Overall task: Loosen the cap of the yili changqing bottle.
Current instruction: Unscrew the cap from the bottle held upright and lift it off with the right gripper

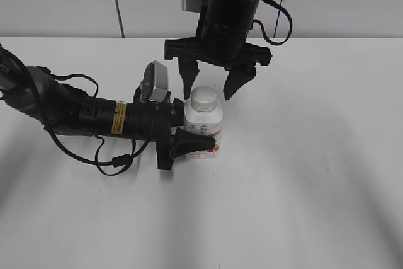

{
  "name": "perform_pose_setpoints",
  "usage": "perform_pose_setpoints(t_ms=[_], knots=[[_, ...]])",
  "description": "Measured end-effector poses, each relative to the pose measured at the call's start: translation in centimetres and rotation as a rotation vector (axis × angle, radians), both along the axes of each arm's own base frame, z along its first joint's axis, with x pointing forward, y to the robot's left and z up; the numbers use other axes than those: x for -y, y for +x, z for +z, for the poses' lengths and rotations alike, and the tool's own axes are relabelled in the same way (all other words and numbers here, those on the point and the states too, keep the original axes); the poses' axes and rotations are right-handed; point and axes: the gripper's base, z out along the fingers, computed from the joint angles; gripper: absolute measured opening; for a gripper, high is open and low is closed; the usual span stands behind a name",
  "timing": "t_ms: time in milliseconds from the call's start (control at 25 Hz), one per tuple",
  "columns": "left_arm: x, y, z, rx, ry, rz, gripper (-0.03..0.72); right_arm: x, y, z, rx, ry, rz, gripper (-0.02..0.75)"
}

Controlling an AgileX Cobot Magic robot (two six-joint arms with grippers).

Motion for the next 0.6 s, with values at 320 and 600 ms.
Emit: perform_pose_setpoints(t_ms=[320, 600], knots=[[0.0, 0.0, 0.0, 0.0, 0.0, 0.0, 0.375, -0.1, 0.0, -0.5, -0.015, 0.002, -0.002, 0.567], [0.0, 0.0, 0.0, 0.0, 0.0, 0.0, 0.375, -0.4, 0.1, -1.3, -0.044, 0.009, -0.007, 0.564]])
